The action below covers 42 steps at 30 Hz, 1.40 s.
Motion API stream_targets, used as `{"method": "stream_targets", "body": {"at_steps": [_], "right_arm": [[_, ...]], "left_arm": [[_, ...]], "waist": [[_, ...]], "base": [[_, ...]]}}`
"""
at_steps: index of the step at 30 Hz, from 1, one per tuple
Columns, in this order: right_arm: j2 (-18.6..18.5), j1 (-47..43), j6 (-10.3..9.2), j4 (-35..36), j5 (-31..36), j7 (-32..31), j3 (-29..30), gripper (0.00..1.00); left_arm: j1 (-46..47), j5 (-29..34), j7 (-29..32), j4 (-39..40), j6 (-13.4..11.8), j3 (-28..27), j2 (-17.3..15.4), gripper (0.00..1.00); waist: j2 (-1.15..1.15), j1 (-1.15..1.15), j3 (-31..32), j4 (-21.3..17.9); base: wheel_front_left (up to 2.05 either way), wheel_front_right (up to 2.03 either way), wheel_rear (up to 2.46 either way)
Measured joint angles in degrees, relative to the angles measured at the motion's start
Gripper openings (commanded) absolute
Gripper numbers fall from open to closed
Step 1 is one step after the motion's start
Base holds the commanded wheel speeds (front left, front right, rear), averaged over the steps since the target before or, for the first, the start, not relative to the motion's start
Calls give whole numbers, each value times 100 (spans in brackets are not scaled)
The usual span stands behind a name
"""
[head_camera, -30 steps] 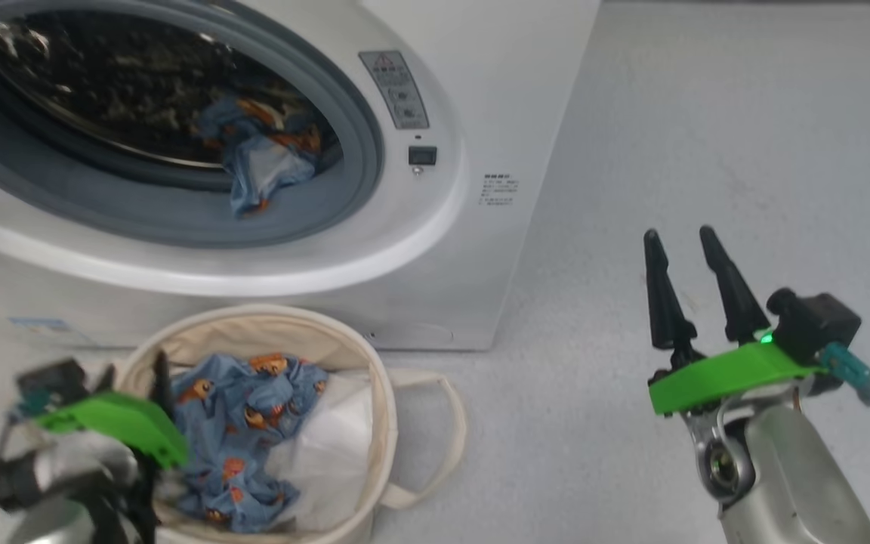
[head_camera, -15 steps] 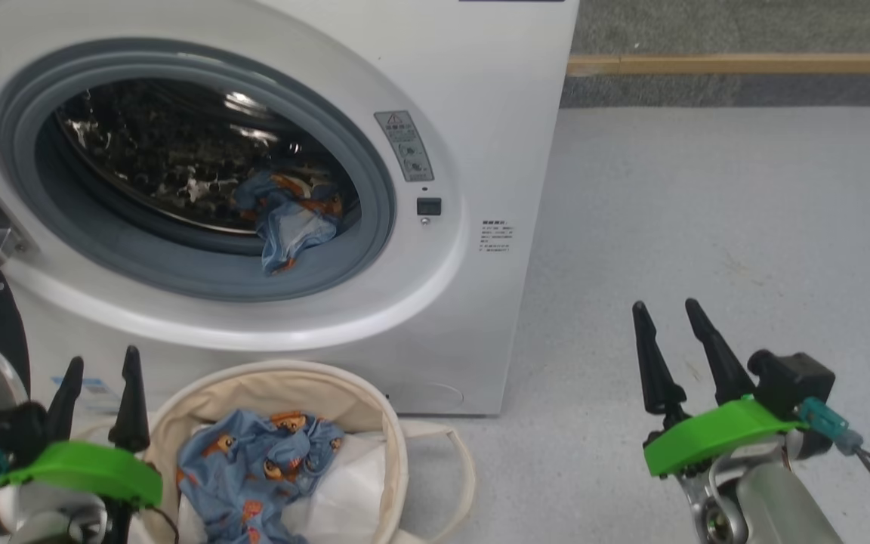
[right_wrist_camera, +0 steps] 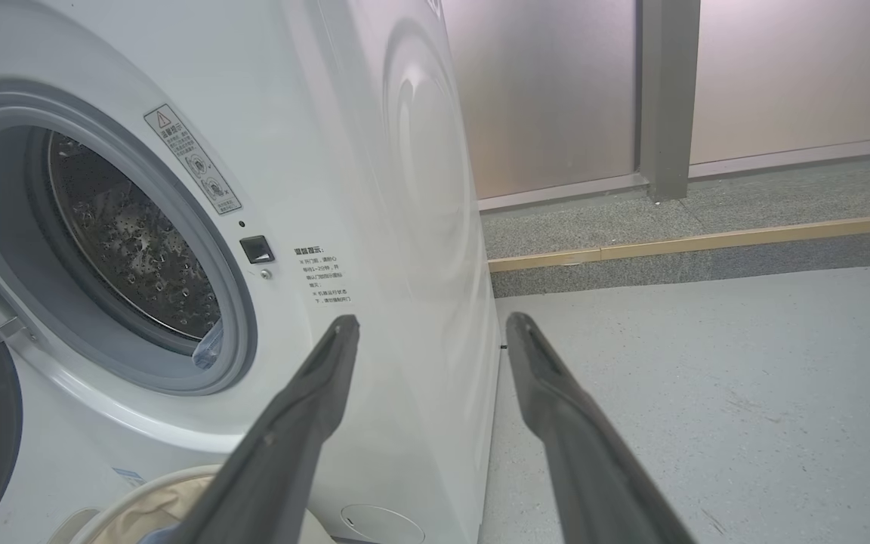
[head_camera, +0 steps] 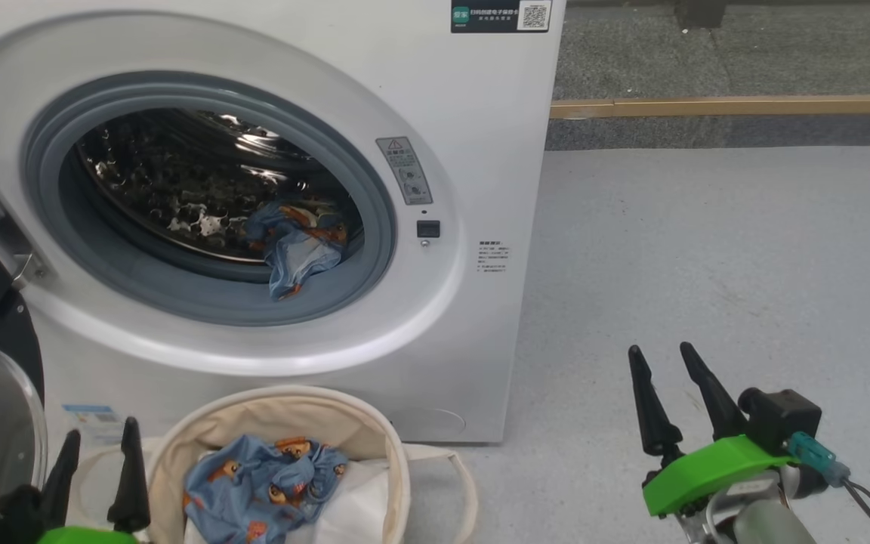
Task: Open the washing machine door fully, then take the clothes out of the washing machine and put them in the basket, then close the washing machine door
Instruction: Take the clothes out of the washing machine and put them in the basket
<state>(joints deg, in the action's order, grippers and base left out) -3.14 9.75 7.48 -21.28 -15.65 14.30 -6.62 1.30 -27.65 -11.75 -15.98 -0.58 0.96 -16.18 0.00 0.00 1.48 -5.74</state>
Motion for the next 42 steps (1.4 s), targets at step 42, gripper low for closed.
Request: {"method": "stream_targets", "body": {"at_steps": [42], "right_arm": [[2, 88, 0, 56, -37, 0, -47, 100]], "left_arm": [[1134, -425, 761, -550, 571, 591, -122, 100]], "waist": [[0, 0, -374, -212]], "base": [[0, 0, 0]]}}
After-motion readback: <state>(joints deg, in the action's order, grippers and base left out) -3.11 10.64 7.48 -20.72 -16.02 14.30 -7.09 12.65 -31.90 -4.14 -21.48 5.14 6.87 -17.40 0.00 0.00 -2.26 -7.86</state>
